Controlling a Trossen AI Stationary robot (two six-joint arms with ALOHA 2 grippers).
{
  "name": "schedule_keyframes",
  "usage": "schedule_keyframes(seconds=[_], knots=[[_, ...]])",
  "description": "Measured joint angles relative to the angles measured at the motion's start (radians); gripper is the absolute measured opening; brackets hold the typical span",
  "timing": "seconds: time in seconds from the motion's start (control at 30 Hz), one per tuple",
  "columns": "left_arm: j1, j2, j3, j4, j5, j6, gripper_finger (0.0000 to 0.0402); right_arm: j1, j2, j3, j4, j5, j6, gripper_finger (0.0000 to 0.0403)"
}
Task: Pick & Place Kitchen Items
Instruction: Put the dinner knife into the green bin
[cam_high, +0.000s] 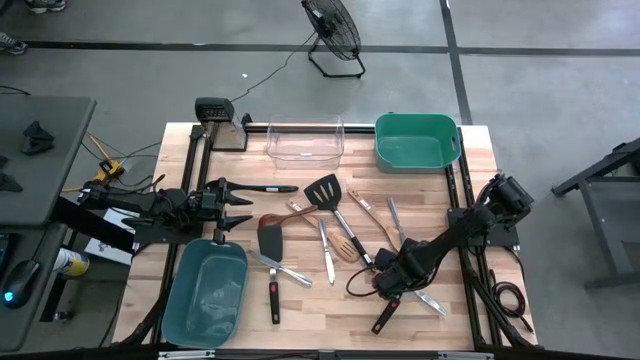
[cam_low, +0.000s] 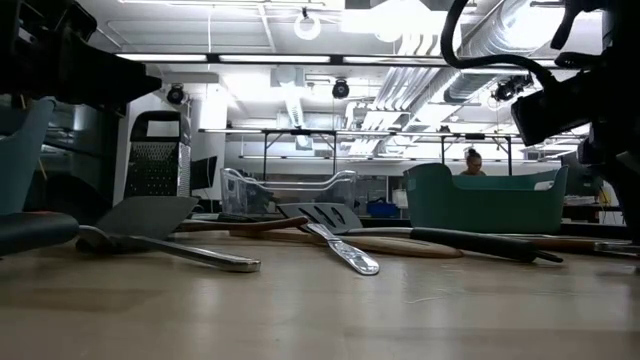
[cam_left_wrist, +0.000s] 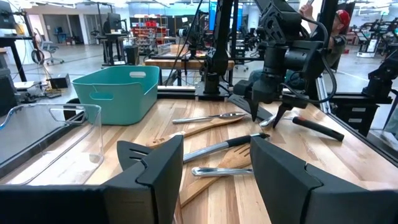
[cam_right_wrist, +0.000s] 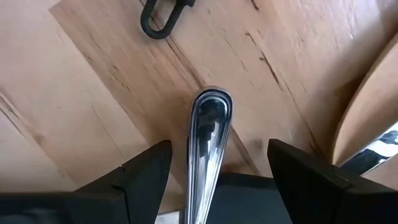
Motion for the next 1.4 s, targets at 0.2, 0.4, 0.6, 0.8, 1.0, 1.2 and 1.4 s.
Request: schedule_keyframes(seconds=[0.2, 0.4, 0.6, 0.8, 1.0, 1.2, 1.4], knots=[[0.000, 0.000, 0.000, 0.000, 0.000, 0.000, 0.0184, 0.000, 0.003, 0.001, 0.014, -0.010, -0.005, 0.0210], [0.000, 0.000, 0.000, 0.000, 0.000, 0.000, 0.0184, 0.000, 0.004, 0.001, 0.017, -0.012, -0.006, 0.0151], [0.000, 0.000, 0.000, 0.000, 0.000, 0.000, 0.0184, 0.000, 0.004, 0.001, 0.016, -0.012, -0.023, 0.0114], [0.000, 0.000, 0.000, -0.001, 0.000, 0.000, 0.0184, -0.002, 0.005, 0.001, 0.014, -0.012, -0.026, 0.0083], [0.000, 0.000, 0.000, -0.001, 0.000, 0.000, 0.0184, -0.008, 0.005, 0.001, 0.014, -0.027, -0.036, 0.0067], [0.000, 0.000, 0.000, -0.001, 0.000, 0.000, 0.0184, -0.015, 0.001, 0.001, 0.013, -0.052, -0.055, 0.0067], [0.000, 0.000, 0.000, -0.001, 0.000, 0.000, 0.0184, -0.017, -0.034, -0.004, -0.009, -0.083, -0.060, 0.0067]])
